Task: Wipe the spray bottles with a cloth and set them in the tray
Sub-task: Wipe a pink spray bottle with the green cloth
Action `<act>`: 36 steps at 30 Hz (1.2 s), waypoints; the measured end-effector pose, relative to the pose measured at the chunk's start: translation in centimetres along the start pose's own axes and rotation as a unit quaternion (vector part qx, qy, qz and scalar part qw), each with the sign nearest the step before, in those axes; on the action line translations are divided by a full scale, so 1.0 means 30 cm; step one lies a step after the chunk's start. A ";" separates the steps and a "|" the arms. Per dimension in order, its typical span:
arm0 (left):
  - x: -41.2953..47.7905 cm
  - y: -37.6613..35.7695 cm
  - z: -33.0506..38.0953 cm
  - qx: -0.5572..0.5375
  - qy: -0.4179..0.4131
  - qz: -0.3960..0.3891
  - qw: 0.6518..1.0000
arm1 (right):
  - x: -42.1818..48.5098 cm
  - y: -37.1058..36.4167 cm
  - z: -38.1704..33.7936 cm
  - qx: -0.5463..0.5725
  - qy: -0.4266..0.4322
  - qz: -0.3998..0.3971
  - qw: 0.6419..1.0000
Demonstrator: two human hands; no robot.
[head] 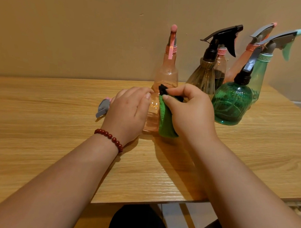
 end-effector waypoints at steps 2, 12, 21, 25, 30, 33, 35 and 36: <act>-0.001 -0.004 0.000 0.007 0.002 -0.005 1.000 | 0.001 0.001 0.027 -0.012 -0.021 0.010 1.000; 0.001 -0.008 -0.009 0.003 0.014 -0.007 1.000 | -0.010 0.004 0.004 -0.011 0.004 -0.003 1.000; 0.000 -0.009 0.002 0.007 0.025 -0.005 1.000 | -0.033 0.021 0.022 -0.014 -0.026 -0.025 0.999; 0.000 -0.008 0.003 0.005 0.023 -0.007 1.000 | -0.063 0.029 0.024 -0.021 -0.018 -0.039 0.999; 0.002 -0.008 0.006 0.009 0.021 -0.005 1.000 | -0.075 0.033 0.071 -0.112 -0.084 -0.066 0.988; 0.001 -0.008 0.003 0.002 0.025 -0.003 1.000 | -0.083 0.034 0.025 -0.053 -0.048 -0.045 0.996; 0.000 -0.006 0.001 -0.002 0.026 -0.002 1.000 | -0.096 0.032 -0.011 -0.035 -0.004 -0.043 0.998; 0.000 -0.006 0.001 -0.003 0.027 -0.002 1.000 | -0.104 0.033 -0.018 -0.038 0.005 -0.048 0.998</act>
Point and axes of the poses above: each hand's wrist, its own x-axis towards the middle knuckle, its own y-axis out of the back of the hand, z = x × y, the point moved 3 cm from there along x, towards the middle knuckle, and after that the axes turned 5 degrees about x, right-handed, at the moved point
